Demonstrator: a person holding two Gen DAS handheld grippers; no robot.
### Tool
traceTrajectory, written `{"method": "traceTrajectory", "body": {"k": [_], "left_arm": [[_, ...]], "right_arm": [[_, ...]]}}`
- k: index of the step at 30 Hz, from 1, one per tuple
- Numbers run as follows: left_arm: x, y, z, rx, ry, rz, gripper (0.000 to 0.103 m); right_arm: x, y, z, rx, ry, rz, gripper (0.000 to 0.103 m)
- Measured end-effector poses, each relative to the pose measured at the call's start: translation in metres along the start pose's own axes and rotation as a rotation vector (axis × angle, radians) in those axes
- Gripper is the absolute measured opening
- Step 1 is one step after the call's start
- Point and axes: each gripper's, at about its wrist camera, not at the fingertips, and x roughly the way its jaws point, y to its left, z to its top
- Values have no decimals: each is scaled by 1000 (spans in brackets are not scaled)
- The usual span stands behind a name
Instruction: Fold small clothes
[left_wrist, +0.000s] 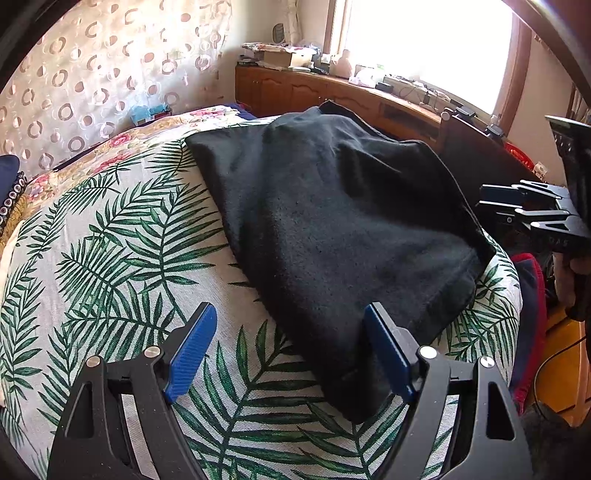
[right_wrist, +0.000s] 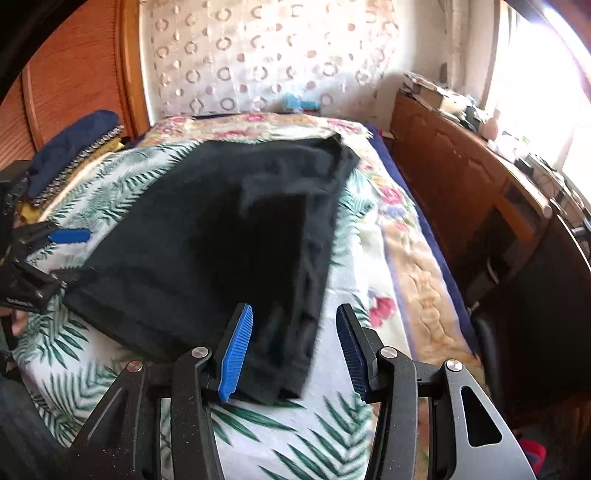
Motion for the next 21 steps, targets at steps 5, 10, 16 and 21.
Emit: {"method": "traceTrajectory", "body": {"k": [5, 10, 16, 21], "left_arm": [[4, 0, -1, -3, 11, -1, 83], [4, -3, -1, 7, 10, -2, 83], [3, 1, -6, -24, 37, -41, 79], [-4, 0, -11, -25, 47, -72, 59]], "right_arm": [[12, 16, -10, -40, 22, 8, 49], [29, 13, -12, -40, 57, -38, 49], [33, -2, -19, 14, 69, 7, 49], [29, -11, -20, 51, 84, 61, 49]]}}
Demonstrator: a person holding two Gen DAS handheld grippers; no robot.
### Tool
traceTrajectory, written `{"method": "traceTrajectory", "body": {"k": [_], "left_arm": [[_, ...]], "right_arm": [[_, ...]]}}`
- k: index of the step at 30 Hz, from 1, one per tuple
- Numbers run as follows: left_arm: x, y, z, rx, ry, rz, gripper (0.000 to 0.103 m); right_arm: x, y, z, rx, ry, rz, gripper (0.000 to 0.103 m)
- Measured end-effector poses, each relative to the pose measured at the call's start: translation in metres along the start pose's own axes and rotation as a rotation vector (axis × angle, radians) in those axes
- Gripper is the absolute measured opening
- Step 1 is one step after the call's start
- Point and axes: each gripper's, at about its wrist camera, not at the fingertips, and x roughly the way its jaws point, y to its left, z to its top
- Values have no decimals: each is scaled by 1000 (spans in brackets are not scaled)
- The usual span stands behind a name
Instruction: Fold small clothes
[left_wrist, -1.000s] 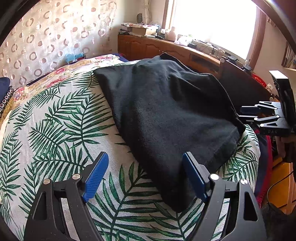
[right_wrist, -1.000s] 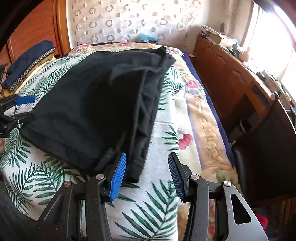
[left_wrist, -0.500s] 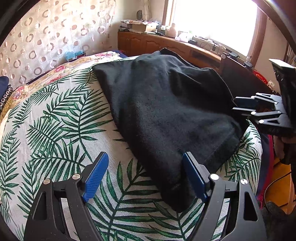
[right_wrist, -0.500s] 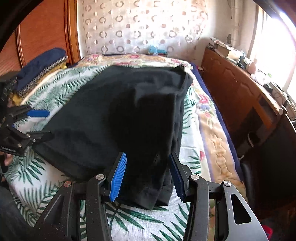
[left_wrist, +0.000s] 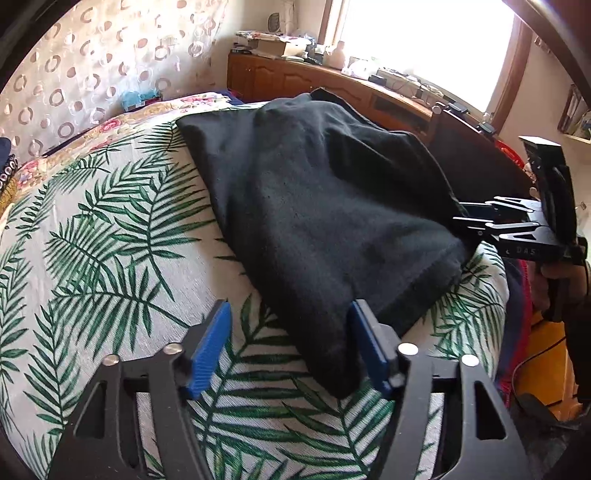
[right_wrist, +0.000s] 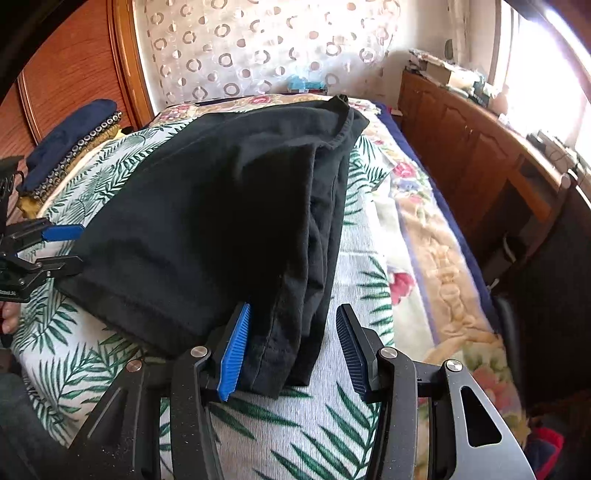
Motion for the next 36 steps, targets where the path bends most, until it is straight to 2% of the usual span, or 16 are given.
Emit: {"method": "traceTrajectory", "body": {"k": [8, 10, 13, 14, 15, 19, 25, 29, 31, 36], "left_arm": [[-6, -9, -11, 18, 18, -53, 42], [-8, -10, -12, 22, 23, -64, 35], [-7, -11, -12, 27, 38, -84, 20], [-7, -12, -12, 35, 41, -86, 10], [-8, -13, -10, 40, 39, -89, 7], [-29, -20, 10, 49, -43, -121, 6], [-53, -26, 59, 64, -164, -102, 5], [-53, -27, 82, 65, -187, -102, 5], [-49, -22, 92, 37, -181, -133, 5], [-46, -13, 104, 8, -198, -131, 5]], "right_arm": [[-5, -8, -2, 20, 7, 46, 49], [-7, -5, -2, 5, 0, 31, 49], [-15, 1, 1, -14, -38, 6, 49], [-19, 2, 2, -11, -54, 12, 49], [-23, 2, 4, -6, -71, 22, 49], [-39, 10, 9, -13, -139, 35, 49], [-45, 35, 12, -55, -177, 68, 49], [-49, 45, 14, -68, -202, 103, 54], [-50, 48, 15, -75, -213, 117, 62], [-40, 50, 9, -73, -210, 142, 63]]}}
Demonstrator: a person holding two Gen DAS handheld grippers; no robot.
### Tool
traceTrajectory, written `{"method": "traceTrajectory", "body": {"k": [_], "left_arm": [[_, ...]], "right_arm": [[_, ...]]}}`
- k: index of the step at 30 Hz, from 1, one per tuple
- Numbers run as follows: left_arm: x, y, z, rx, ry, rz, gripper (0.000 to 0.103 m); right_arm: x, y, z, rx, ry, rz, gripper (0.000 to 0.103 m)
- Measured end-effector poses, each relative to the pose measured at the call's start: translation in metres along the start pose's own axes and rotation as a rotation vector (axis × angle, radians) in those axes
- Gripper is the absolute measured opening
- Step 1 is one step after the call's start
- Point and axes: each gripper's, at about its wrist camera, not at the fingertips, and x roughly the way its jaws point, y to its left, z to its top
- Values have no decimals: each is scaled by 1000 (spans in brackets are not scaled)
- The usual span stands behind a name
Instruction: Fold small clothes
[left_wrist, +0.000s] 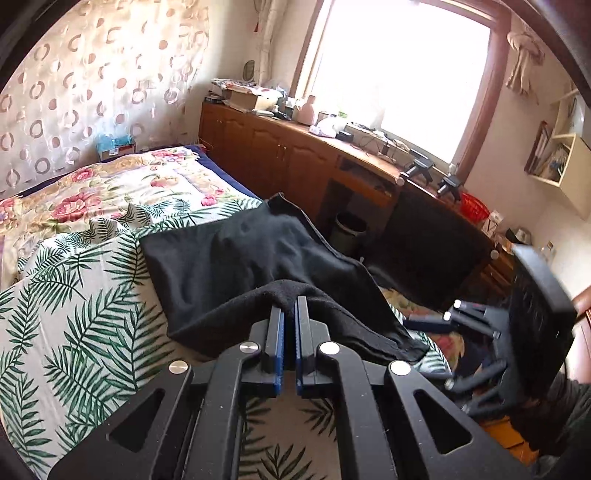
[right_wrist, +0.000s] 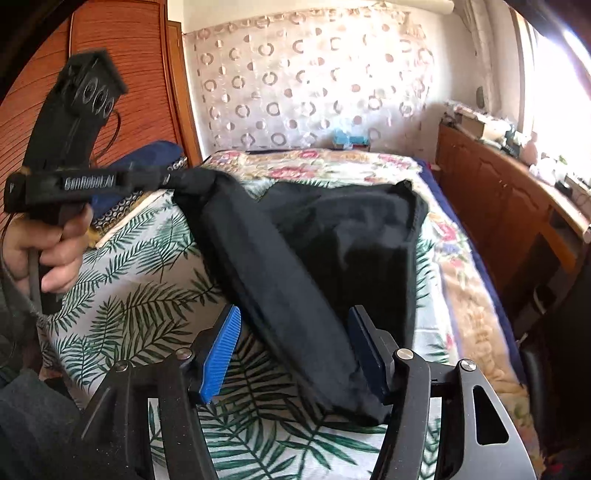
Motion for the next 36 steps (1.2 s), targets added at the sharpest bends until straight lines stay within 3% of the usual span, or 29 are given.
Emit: {"method": "traceTrajectory", "body": {"k": [12, 14, 15, 16, 27, 36], "left_arm": [[4, 17, 1, -56, -27, 4, 5], [6, 21, 1, -57, -25, 8, 5], [7, 23, 0, -60, -23, 8, 5], [9, 25, 0, -64, -21, 9, 5], [13, 61, 32, -81, -55, 122, 5], [54, 98, 59, -111, -5, 176, 5]], "right_arm": [[44, -5, -14, -80, 111, -123, 62], [47, -6, -13, -104, 119, -138, 42], [49, -8, -11, -114, 127, -146, 21], [49, -10, -9, -123, 128, -151, 11], [30, -16, 93, -228, -59, -151, 8], [94, -31, 149, -235, -1, -120, 8]]}}
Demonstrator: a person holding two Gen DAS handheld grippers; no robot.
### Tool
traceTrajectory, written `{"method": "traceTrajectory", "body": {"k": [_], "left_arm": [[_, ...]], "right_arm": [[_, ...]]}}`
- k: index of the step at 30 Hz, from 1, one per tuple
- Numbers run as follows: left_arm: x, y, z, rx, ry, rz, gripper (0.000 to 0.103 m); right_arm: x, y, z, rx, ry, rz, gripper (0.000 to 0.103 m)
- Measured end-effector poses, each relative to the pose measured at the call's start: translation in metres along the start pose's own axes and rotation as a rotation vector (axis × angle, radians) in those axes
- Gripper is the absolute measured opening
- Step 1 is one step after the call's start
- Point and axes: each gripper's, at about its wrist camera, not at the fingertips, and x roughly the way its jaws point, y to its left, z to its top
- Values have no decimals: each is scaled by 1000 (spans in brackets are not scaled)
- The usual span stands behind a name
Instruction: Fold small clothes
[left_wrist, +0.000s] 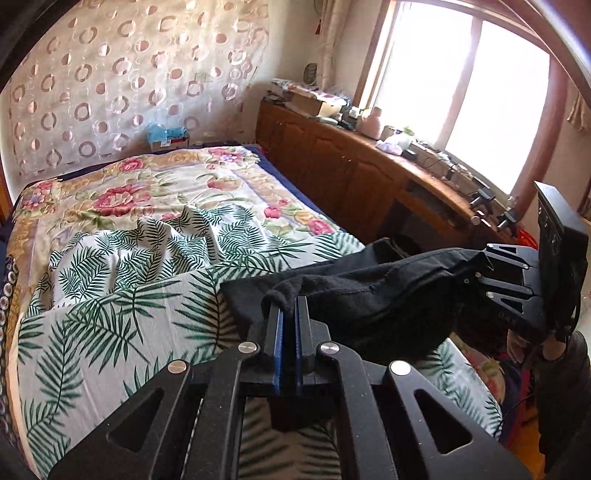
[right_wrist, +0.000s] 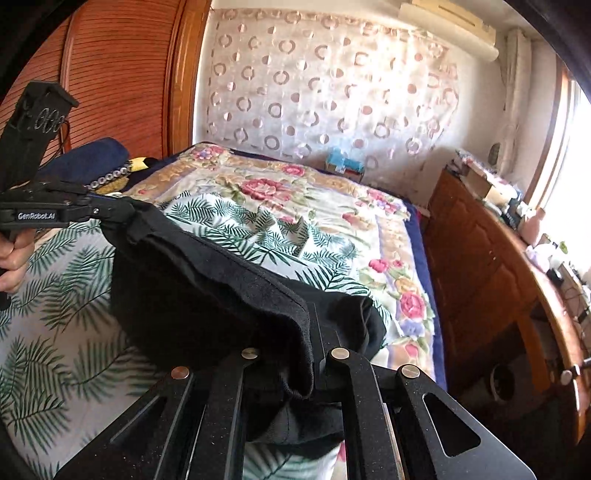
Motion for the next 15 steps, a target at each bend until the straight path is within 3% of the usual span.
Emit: {"method": "traceTrajectory", "body": {"k": [11, 15], "left_arm": [[38, 4, 10, 25, 46, 47, 5], [51, 12, 10, 10, 72, 62, 5]], "right_arm": [[22, -39, 13, 86, 51, 59, 8], [24, -48, 17, 138, 57, 55, 34]]}}
